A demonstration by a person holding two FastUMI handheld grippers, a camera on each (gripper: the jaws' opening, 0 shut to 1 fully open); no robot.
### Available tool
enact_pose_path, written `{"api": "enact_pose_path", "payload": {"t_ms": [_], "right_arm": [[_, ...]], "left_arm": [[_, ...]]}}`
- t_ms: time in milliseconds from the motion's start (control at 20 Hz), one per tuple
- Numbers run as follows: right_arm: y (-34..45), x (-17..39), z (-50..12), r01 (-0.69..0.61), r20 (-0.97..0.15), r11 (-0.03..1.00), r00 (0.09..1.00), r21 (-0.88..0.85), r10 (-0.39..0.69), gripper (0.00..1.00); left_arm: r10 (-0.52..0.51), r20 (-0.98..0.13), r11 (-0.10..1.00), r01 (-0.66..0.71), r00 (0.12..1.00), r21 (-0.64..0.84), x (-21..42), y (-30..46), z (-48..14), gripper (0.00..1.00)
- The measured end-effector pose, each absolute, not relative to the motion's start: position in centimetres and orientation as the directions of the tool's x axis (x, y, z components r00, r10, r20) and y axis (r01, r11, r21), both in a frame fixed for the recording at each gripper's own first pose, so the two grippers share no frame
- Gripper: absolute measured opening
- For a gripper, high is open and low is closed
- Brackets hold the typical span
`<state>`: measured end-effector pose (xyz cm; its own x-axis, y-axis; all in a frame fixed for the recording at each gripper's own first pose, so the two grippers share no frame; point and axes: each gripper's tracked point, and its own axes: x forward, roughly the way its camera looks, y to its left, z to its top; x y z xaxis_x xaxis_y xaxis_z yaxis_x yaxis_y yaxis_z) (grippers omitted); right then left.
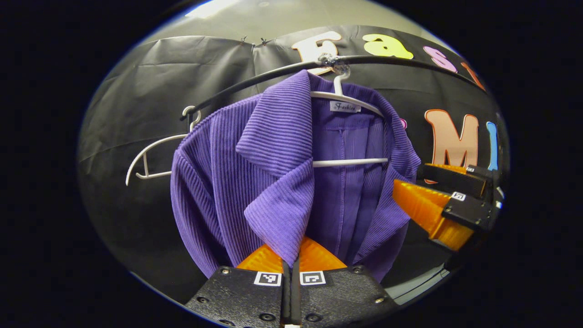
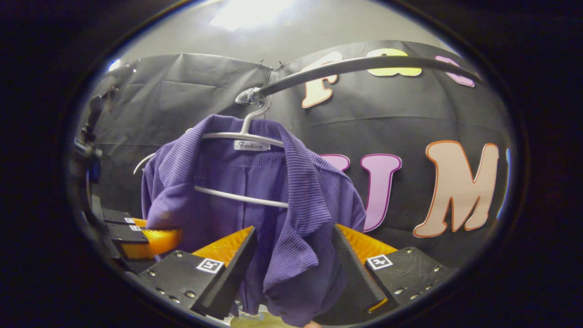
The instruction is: Grasp the clothes on the hanger with both hands and then place them into the laundry hamper below.
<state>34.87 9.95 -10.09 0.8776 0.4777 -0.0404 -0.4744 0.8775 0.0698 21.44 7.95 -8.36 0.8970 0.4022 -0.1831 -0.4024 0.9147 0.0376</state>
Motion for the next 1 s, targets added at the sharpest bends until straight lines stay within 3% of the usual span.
{"api": "enact_pose_path", "payload": {"t_ms": [150, 200, 250, 300, 450, 500, 650, 750, 800, 900, 1000], "right_arm": [[10.2, 35.2, -11.2, -0.468, -0.074, 0.880, 0.877, 0.087, 0.474, 0.98], [10.4, 35.3, -11.5, -0.462, -0.081, 0.882, 0.879, 0.095, 0.470, 0.94], [10.6, 35.4, -11.8, -0.459, -0.088, 0.882, 0.880, 0.104, 0.468, 0.99], [10.9, 35.4, -12.0, -0.455, -0.094, 0.883, 0.880, 0.112, 0.466, 0.94], [11.6, 36.0, -12.3, -0.442, -0.105, 0.889, 0.885, 0.116, 0.454, 0.94], [11.8, 36.2, -12.3, -0.439, -0.105, 0.891, 0.887, 0.114, 0.450, 0.99], [12.4, 37.0, -12.7, -0.428, -0.112, 0.897, 0.891, 0.111, 0.439, 0.99], [12.6, 37.5, -13.1, -0.421, -0.121, 0.901, 0.894, 0.101, 0.432, 0.91], [12.7, 37.6, -13.3, -0.418, -0.126, 0.903, 0.895, 0.094, 0.427, 0.82], [12.8, 37.9, -13.8, -0.413, -0.142, 0.907, 0.896, 0.082, 0.420, 0.80], [12.5, 38.2, -14.0, -0.396, -0.150, 0.915, 0.903, 0.072, 0.403, 0.56]], "left_arm": [[0.443, -0.133, 0.896, -0.441, 0.887, 0.046, 20.3, 9.0, -6.0, 0.01], [0.454, -0.122, 0.891, -0.453, 0.883, 0.035, 19.9, 9.4, -5.2, 0.00], [0.468, -0.106, 0.883, -0.468, 0.877, 0.024, 19.3, 9.7, -4.3, 0.00], [0.484, -0.093, 0.875, -0.485, 0.870, 0.021, 18.9, 10.2, -3.6, 0.00], [0.543, -0.053, 0.840, -0.543, 0.838, 0.028, 17.3, 12.1, -1.5, 0.02], [0.561, -0.040, 0.828, -0.560, 0.827, 0.027, 16.8, 12.7, -0.8, 0.02], [0.609, -0.003, 0.793, -0.609, 0.793, 0.036, 15.4, 14.5, 1.1, 0.00], [0.635, 0.032, 0.770, -0.636, 0.772, 0.055, 14.6, 15.4, 2.5, 0.00], [0.645, 0.048, 0.760, -0.646, 0.763, 0.063, 14.4, 15.8, 3.3, 0.02], [0.658, 0.071, 0.746, -0.662, 0.750, 0.079, 14.0, 16.4, 4.4, 0.02], [0.671, 0.094, 0.731, -0.677, 0.736, 0.088, 13.8, 17.0, 5.5, 0.02]]}}
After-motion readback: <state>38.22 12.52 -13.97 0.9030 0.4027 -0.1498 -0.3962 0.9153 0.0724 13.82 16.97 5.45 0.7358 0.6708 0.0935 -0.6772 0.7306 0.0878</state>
